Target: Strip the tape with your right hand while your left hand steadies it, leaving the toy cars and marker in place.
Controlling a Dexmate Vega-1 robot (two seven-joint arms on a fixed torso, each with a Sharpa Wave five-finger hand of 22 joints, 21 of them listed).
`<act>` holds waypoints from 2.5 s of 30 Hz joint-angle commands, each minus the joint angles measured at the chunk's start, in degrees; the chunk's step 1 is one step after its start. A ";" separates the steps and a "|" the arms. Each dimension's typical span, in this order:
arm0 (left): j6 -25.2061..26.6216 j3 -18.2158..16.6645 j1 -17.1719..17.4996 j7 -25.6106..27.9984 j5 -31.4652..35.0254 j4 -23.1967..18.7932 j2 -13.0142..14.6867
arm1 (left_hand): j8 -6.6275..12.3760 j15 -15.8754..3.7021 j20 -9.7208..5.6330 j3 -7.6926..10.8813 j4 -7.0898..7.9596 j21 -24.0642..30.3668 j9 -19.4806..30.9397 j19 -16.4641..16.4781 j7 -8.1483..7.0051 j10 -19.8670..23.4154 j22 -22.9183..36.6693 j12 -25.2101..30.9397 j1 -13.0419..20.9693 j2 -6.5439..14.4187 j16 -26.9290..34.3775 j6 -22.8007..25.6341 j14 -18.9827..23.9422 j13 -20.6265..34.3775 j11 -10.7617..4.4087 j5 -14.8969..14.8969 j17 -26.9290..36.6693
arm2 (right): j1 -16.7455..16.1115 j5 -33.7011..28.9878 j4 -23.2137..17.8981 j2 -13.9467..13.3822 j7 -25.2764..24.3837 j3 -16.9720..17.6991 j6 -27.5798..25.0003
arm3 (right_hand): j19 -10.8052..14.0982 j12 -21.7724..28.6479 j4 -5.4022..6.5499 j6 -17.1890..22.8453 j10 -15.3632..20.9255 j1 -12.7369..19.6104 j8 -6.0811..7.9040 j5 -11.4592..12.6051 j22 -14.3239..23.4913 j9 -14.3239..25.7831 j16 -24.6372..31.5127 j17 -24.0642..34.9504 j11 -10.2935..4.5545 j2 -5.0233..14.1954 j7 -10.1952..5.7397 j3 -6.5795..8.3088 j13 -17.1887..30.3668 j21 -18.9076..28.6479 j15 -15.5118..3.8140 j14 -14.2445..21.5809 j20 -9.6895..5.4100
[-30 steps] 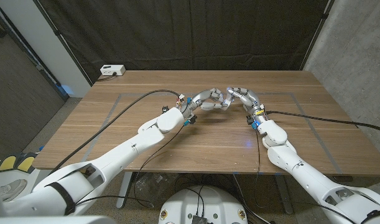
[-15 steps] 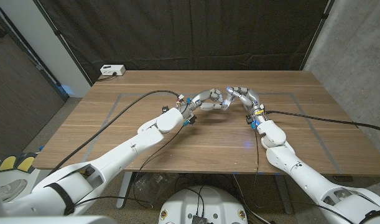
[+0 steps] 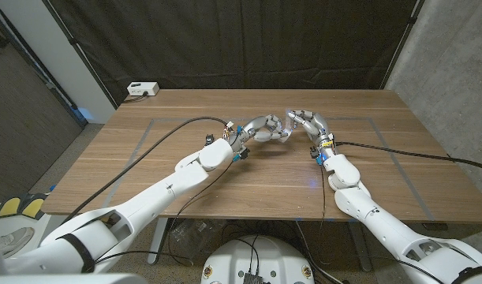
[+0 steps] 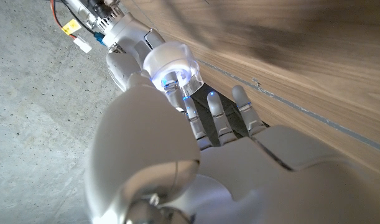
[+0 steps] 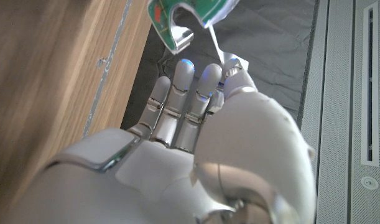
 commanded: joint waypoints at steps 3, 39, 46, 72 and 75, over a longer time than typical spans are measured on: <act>0.62 -0.27 0.24 0.39 -1.53 0.62 -0.93 | 0.25 0.40 0.58 1.24 -0.50 0.59 0.90 -1.48 -2.30 -0.04 0.20 0.37 3.13 2.48 0.48 2.88 -0.30 -0.03 0.46 -0.36 0.22 | 1.76 4.00 5.27 2.48 5.68 0.61 4.61 | -0.04 -0.07 0.21 0.54 0.56 -0.09 0.82 0.49 -0.27 3.67 -0.35 0.59 -0.07 0.19 -0.39 0.27 -0.16 0.06 -8.36 0.04 -0.89; -1.20 0.99 -1.31 0.17 0.62 2.35 -1.18 | 0.56 0.29 0.58 2.93 -0.16 1.41 1.62 -1.98 -2.88 -0.64 -0.01 1.12 3.15 2.11 1.47 2.66 -0.96 0.10 0.09 -2.31 0.14 | 4.97 3.13 9.44 4.36 3.69 1.33 4.85 | -0.32 -0.09 0.35 0.56 0.62 -0.29 0.76 1.57 -1.37 3.75 -1.82 1.83 -0.31 -0.04 -0.56 0.29 0.22 0.26 -8.40 0.50 -1.23; -1.36 1.14 -1.39 -0.03 0.88 2.33 -1.12 | 0.53 0.25 0.61 3.20 -0.21 1.55 1.56 -2.07 -2.81 -0.72 -0.08 1.24 3.22 2.04 1.58 2.69 -1.03 0.05 0.07 -2.64 0.08 | 5.51 3.17 10.13 4.71 3.76 1.36 5.11 | -0.33 -0.13 0.35 0.52 0.60 -0.24 0.76 1.71 -1.46 3.83 -1.84 2.01 -0.31 0.01 -0.61 0.26 0.28 0.30 -8.40 0.53 -1.29; -1.35 0.79 -0.66 0.29 1.09 1.01 -0.61 | 0.52 0.20 0.62 3.71 -0.13 1.93 1.51 -2.17 -2.94 -0.90 -0.32 1.59 3.06 1.90 1.79 2.77 -1.13 -0.08 0.03 -3.48 -0.09 | 5.07 2.29 7.93 2.85 5.11 0.21 2.48 | -2.28 -0.66 1.16 -5.26 -1.63 -2.06 -2.16 1.04 -1.67 2.62 -3.18 1.24 -1.73 -0.65 -2.91 -1.03 1.20 0.32 -8.02 -1.24 1.25; -1.42 0.69 -0.47 0.40 1.09 0.74 -0.49 | 0.51 0.22 0.61 3.75 -0.13 1.98 1.54 -2.18 -3.07 -0.81 -0.36 1.61 3.02 1.84 1.81 2.67 -1.09 -0.21 0.08 -3.58 -0.13 | 4.87 2.47 7.49 2.62 5.76 0.02 2.28 | -4.70 -3.91 2.97 -17.44 -9.85 -7.30 -7.65 0.10 -2.00 0.78 -4.44 -0.28 -0.65 -2.38 -2.12 -3.48 0.02 -0.07 -7.41 -5.34 2.75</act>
